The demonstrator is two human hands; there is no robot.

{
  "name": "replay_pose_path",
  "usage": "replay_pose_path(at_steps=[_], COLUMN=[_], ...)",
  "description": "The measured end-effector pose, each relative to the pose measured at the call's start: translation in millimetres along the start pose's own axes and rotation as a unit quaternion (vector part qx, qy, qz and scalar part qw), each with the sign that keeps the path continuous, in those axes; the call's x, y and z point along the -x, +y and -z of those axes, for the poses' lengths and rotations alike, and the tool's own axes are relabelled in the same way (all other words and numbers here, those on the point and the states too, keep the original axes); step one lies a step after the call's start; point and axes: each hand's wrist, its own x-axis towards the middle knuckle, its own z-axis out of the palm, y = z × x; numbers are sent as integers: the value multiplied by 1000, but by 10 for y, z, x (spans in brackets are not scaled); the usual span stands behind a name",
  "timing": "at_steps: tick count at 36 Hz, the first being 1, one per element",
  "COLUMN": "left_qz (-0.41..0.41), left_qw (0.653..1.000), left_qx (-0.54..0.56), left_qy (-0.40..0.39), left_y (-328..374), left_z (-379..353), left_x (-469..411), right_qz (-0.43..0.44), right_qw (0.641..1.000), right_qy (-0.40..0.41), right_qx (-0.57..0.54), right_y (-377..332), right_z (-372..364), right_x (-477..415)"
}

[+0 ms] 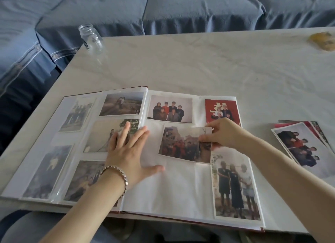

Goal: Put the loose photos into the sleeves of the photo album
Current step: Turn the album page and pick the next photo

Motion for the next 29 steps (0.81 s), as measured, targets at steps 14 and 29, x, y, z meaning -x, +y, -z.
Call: replay_pose_path(at_steps=[14, 29], left_qz=[-1, 2], left_qw=[1000, 1000], left_qx=[7, -18], left_qy=[-2, -20], left_y=[-13, -11], left_z=[-5, 9], left_x=[-4, -12], right_qz=[-71, -40], right_qw=[994, 998], right_qy=[39, 12], right_qx=[-79, -46], right_y=[78, -59], right_z=[61, -48], right_x=[133, 28])
